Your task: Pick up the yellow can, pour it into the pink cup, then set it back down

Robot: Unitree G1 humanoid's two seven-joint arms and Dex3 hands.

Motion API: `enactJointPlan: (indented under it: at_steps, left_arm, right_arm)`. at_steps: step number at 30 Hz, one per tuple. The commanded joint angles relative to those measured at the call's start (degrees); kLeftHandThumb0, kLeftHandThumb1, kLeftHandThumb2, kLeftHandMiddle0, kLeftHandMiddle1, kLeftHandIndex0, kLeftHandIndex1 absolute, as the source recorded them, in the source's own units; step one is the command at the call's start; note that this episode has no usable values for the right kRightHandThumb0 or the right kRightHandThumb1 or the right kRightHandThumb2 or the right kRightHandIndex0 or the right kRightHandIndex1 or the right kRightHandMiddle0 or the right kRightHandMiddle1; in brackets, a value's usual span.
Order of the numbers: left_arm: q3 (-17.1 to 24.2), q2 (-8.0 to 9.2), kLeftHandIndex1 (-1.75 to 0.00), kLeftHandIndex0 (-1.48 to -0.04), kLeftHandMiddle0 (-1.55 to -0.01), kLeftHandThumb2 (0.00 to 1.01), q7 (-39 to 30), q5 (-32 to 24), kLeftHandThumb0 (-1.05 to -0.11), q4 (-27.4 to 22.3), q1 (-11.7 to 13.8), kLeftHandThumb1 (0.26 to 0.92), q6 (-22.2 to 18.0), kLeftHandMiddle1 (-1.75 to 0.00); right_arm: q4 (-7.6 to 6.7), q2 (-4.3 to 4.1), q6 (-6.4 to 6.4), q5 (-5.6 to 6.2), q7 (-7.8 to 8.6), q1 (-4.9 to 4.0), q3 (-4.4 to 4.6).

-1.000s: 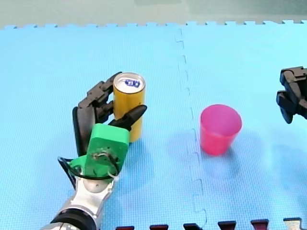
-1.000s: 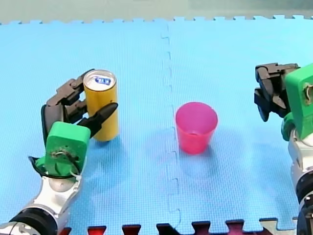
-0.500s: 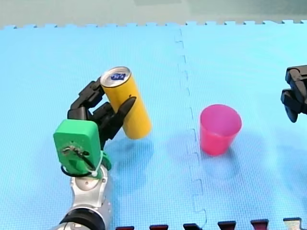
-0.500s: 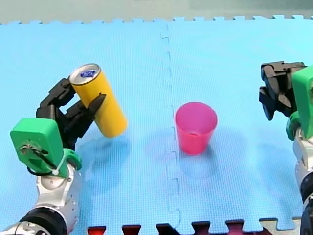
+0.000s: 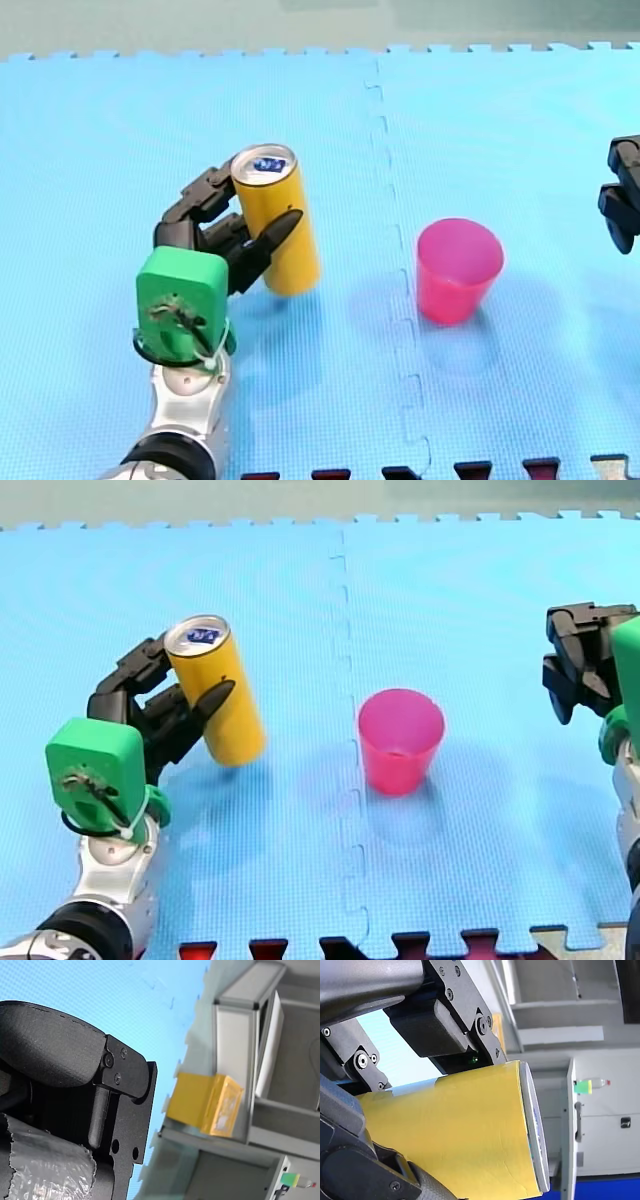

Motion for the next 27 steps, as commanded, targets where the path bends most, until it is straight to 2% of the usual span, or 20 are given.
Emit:
enactJointPlan:
  at_steps: [1,14,27]
  left_arm:
    - [-1.06,0.55,0.00,-1.20,-1.30,0.00,1.96,1.50,-0.367,-0.01,-0.11,0.787,-0.85,0.00]
    - [-4.80,1.18,0.00,-1.20,-1.30,0.00,9.48,6.90,-0.363,0.05,-0.06,0.779,-0.80,0.00]
    - [-5.90,0.96,0.00,-1.20,-1.30,0.00,11.12,7.37,-0.358,0.40,0.38,0.778,-0.40,0.00]
  right_arm:
    - [-0.19,-0.44,0.07,0.18,-0.02,-0.04,-0.07]
    - [-0.24,-0.42,0.32,0.39,-0.08,-0.06,-0.19]
    - [-0.24,-0.44,0.89,0.71,-0.23,-0.16,-0.44]
